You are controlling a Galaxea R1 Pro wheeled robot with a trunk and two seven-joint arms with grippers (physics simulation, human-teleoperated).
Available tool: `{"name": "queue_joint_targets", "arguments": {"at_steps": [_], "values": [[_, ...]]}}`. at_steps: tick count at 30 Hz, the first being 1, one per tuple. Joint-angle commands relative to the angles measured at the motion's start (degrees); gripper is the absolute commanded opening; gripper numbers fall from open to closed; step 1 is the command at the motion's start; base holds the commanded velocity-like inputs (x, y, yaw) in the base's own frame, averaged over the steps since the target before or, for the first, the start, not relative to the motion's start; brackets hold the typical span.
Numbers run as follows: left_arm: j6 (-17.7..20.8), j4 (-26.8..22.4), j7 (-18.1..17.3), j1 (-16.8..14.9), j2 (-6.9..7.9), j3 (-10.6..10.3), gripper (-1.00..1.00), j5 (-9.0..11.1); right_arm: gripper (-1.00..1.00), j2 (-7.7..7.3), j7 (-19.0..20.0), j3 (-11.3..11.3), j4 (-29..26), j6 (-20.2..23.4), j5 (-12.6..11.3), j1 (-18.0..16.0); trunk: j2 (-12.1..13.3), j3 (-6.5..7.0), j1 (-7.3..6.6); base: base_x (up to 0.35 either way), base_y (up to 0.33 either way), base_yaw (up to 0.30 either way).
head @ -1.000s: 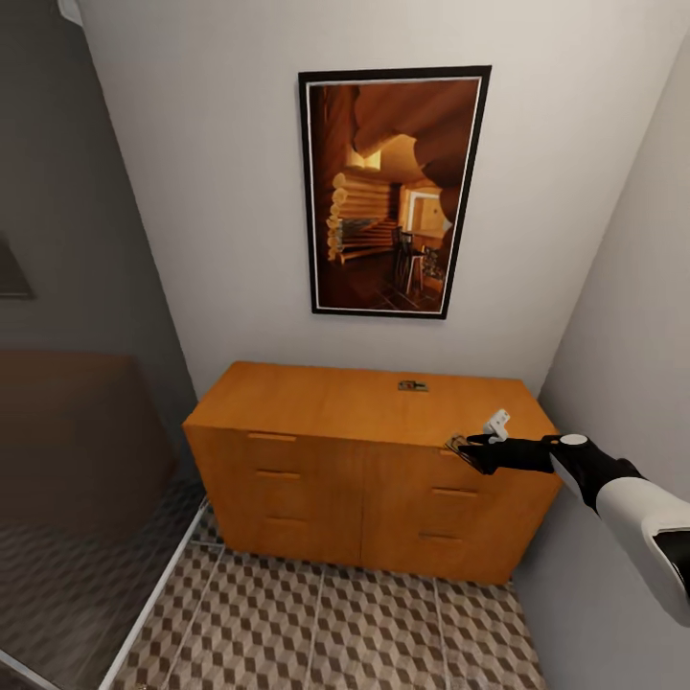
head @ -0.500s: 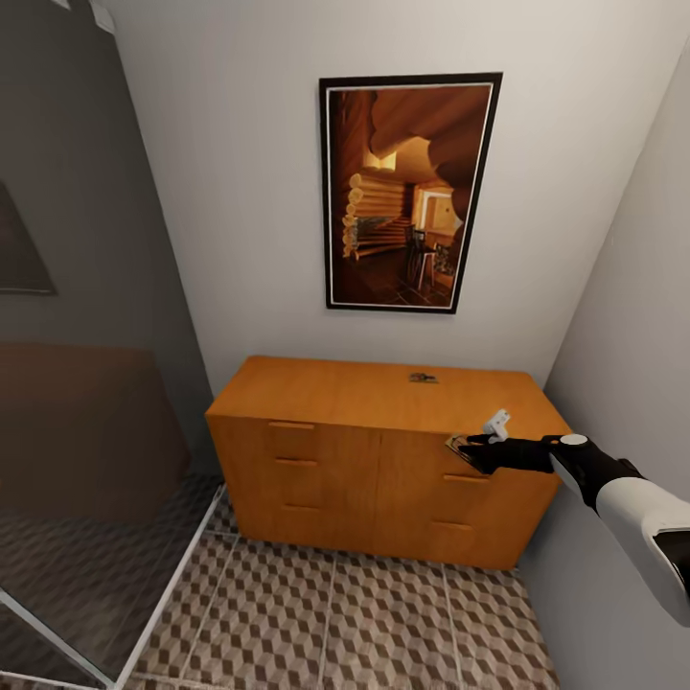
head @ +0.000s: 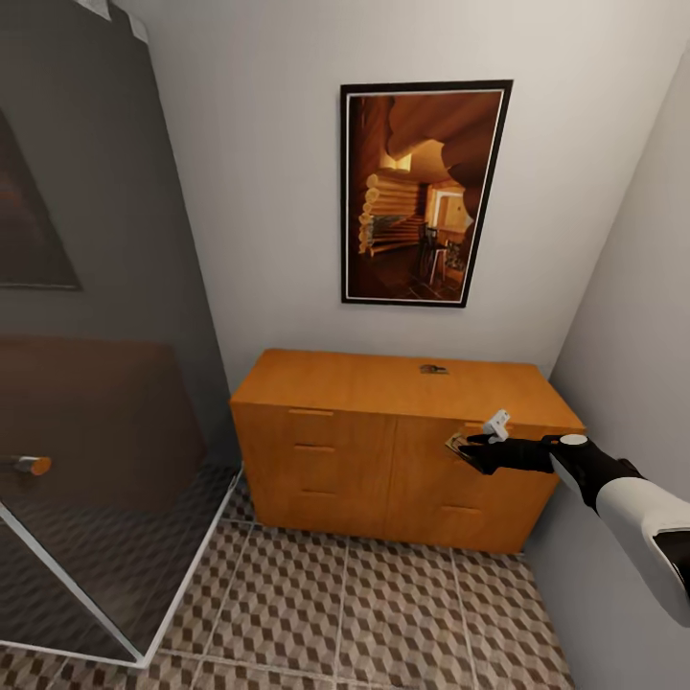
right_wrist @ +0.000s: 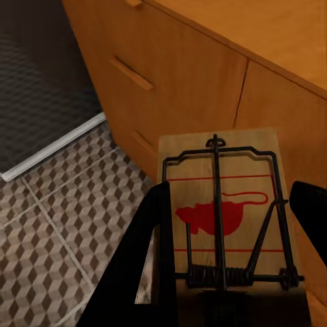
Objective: Take the four mousetraps from the cabinet in the bathroom and place them on the bathroom floor. Make sure all four end up on the same floor surface, and ensure that at least two of them are either under or directly next to the same bathroom sink.
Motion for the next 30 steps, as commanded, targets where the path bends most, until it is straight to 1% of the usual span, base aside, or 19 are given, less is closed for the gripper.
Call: {"name": "queue_joint_targets", "arguments": {"at_steps": [1, 11, 17, 19, 21, 24, 25, 27, 28, 30], "values": [[-0.25, 0.14, 0.52, -0.06, 0.02, 0.13, 1.0, -0.6, -1.0, -0.01, 0.04, 0.04, -0.03, -0.36, 0.41, -0.05, -0.12, -0.11, 0.02, -0.164, 0.195, 0.0], [-0.3, 0.14, 0.52, -0.06, 0.02, 0.13, 1.0, -0.6, -1.0, -0.01, -0.24, 0.05, -0.03, -0.41, 0.43, -0.05, -0.12, -0.11, 0.02, -0.125, 0.199, 0.0], [-0.36, 0.12, 0.52, -0.06, 0.02, 0.21, 1.0, -0.66, -1.0, -0.01, -0.64, 0.06, 0.25, -0.46, 0.37, -0.04, -0.12, -0.11, 0.02, -0.027, 0.041, 0.0], [-0.37, 0.09, 0.52, -0.06, 0.02, 0.26, 1.0, -0.68, -1.0, 0.01, -1.36, 0.1, 0.44, -0.7, 0.38, 0.5, -0.12, -0.11, 0.02, -0.006, 0.009, 0.0], [-0.35, 0.07, 0.55, -0.06, 0.02, 0.28, 1.0, -0.65, -1.0, 0.04, -2.84, 0.12, 0.6, -1.36, 0.36, 1.9, -0.12, -0.11, 0.02, -0.003, 0.004, 0.0], [0.12, -0.03, 0.65, -0.74, -0.01, 0.3, 1.0, -0.61, -1.0, 0.07, -8.8, 0.13, 0.73, -3.99, 0.36, 5.92, -0.12, -0.11, 0.02, -0.001, 0.001, 0.0], [0.51, -0.05, 0.66, -0.9, -0.02, 0.31, 1.0, -0.61, -1.0, 0.07, -9.7, 0.13, 0.74, -4.37, 0.35, 6.71, -0.12, -0.11, 0.02, 0.0, 0.0, 0.0], [3.47, -0.09, 0.68, -1.97, -0.05, 0.31, 1.0, -0.61, -1.0, 0.11, -13.17, 0.13, 0.72, -5.91, 0.35, 10.55, -0.12, -0.11, 0.02, 0.0, 0.0, 0.0], [4.44, -0.1, 0.68, -2.31, -0.05, 0.31, 1.0, -0.6, -1.0, 0.12, -14.07, 0.13, 0.7, -6.38, 0.35, 11.59, -0.12, -0.11, 0.02, 0.0, 0.0, 0.0], [8.05, -0.27, 0.69, -3.76, -0.06, 0.31, 1.0, -0.6, -1.0, 0.11, -17.88, 0.14, 0.65, -8.73, 0.34, 15.44, -0.12, -0.11, 0.02, 0.0, 0.0, 0.0]]}}
